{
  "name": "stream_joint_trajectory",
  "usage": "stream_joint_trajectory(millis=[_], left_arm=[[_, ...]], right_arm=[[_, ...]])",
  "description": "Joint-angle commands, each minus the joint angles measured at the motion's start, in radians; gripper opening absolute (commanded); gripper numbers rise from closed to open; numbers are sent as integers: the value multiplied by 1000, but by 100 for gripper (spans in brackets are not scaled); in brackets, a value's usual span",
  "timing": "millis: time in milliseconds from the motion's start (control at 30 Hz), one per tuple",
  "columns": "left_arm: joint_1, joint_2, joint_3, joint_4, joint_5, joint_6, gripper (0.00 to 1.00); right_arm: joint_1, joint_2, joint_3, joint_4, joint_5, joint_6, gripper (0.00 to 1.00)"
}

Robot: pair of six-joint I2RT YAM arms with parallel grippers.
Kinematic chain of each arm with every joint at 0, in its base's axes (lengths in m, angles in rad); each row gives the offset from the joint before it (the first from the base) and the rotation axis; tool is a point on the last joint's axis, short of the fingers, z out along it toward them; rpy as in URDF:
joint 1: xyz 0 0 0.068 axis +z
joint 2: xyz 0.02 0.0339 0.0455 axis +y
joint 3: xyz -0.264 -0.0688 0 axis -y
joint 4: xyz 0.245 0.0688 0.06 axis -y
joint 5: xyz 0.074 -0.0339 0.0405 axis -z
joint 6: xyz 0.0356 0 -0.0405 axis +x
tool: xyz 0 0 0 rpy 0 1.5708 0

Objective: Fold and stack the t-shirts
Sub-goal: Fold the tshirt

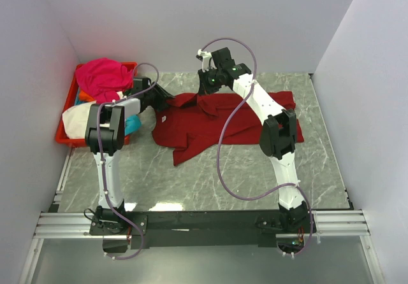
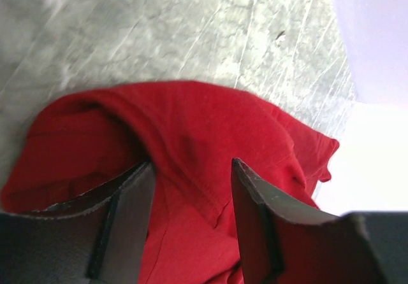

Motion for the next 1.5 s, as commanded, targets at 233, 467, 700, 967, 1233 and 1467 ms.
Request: stream_joint_trajectory(millis=[233,467,700,967,1233,1467], left_arm=[[-4,38,96,17,6,-19,43],[28,59,126,12,14,-4,10],[74,79,189,-21,18,28,2],[94,153,294,-83,55,35,4],[110,203,358,-109,63,32,5],[114,234,407,-124,72,25,7]], right_arm=[[-2,-88,-31,34,-23,-2,0],[1,-97,-59,28,-21,-34,0],[34,-92,-106,-2,-15,-114,0],[106,-51,-114,-45,5,-196,0],[162,3,-88,-41,31,-200,0],[197,46,-51,-45,52,-200,0]])
